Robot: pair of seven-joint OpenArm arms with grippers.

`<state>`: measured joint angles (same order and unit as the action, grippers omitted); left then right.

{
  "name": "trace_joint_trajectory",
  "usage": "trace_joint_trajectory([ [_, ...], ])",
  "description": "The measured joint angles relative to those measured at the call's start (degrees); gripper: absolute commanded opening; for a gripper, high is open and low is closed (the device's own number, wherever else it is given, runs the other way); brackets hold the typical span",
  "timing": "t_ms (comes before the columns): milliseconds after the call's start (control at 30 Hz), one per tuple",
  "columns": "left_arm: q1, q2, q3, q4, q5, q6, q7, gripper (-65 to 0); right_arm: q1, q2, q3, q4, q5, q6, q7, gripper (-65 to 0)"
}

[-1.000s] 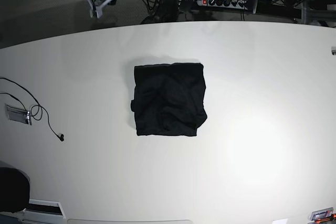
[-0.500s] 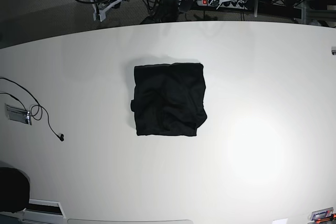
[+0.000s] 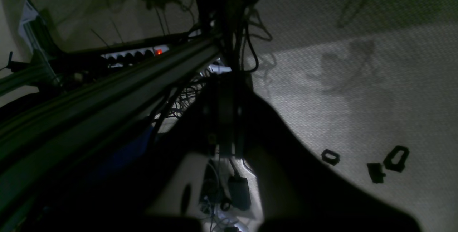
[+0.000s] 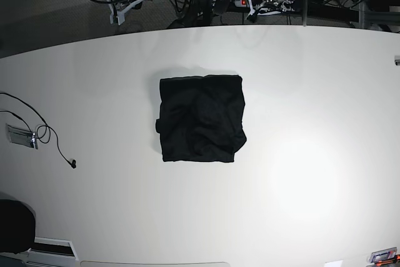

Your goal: Fold the T-shirt properly

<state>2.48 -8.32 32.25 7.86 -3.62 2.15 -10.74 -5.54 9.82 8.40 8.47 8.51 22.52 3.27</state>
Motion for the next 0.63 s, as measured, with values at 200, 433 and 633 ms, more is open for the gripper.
trace_joint_trajectory([
  [200, 0.59, 0.24, 0.00, -0.15, 0.02, -0.24, 0.26, -50.5, 0.02, -0.02, 0.09, 0.00, 0.00, 0.00, 0.02, -65.0],
  [433, 0.35, 0.22, 0.00, -0.15, 0.02, -0.22, 0.26, -50.5, 0.02, -4.98, 0.09, 0.00, -0.04, 0.44, -0.11, -65.0],
  [633, 0.33, 1.01, 0.00, -0.15, 0.00, -0.22, 0.31, -50.5, 0.55, -2.97, 0.00, -0.13, 0.13, -0.66, -0.22, -65.0],
])
